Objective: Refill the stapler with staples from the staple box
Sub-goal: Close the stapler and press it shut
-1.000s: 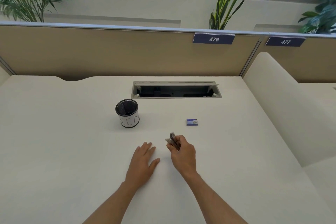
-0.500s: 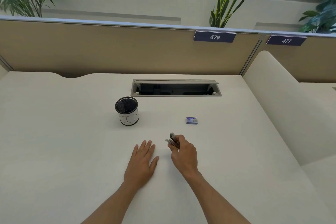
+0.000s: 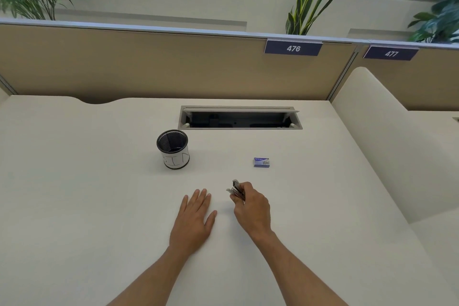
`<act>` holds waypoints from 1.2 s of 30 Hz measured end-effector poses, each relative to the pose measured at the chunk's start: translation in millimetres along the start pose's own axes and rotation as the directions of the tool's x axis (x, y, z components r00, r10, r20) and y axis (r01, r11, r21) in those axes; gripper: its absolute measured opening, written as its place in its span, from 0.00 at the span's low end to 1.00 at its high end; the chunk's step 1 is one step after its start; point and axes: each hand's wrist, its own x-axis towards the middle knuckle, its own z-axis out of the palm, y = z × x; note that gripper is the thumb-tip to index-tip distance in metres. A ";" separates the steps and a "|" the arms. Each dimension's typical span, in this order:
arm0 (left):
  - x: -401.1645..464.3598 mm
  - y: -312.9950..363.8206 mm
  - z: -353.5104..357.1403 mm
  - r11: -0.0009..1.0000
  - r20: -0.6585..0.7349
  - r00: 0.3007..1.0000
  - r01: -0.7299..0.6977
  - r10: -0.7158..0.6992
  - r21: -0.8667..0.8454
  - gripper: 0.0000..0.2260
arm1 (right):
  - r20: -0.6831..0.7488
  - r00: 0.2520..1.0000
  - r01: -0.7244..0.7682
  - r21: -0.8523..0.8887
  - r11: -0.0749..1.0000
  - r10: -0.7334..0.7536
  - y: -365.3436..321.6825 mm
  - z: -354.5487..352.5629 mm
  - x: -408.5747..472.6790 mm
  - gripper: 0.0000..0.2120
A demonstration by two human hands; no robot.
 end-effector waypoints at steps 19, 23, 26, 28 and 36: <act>1.0 -2.2 2.5 1.000 -0.007 1.000 0.001 -0.001 0.007 0.26 | 0.006 1.000 0.027 -0.025 0.999 -0.027 -2.5 1.1 -1.7 0.07; 0.5 -0.8 1.2 1.000 -0.018 1.000 -0.015 0.015 0.012 0.28 | 0.006 0.999 0.032 -0.034 0.999 -0.032 -2.2 1.7 -2.3 0.07; 0.1 -0.6 1.0 1.000 -0.026 1.000 -0.017 0.017 0.006 0.29 | -0.002 0.999 0.038 -0.045 0.998 -0.038 -1.8 2.5 -2.2 0.07; 0.4 -0.9 1.7 1.000 -0.026 1.000 -0.015 0.015 -0.002 0.27 | -0.011 0.999 0.038 -0.057 0.998 -0.039 -1.0 2.9 -1.7 0.07; 0.7 -1.9 2.3 1.000 -0.032 0.999 -0.022 0.022 -0.003 0.28 | 0.027 1.000 -0.003 0.030 1.000 0.002 1.5 5.1 -1.8 0.09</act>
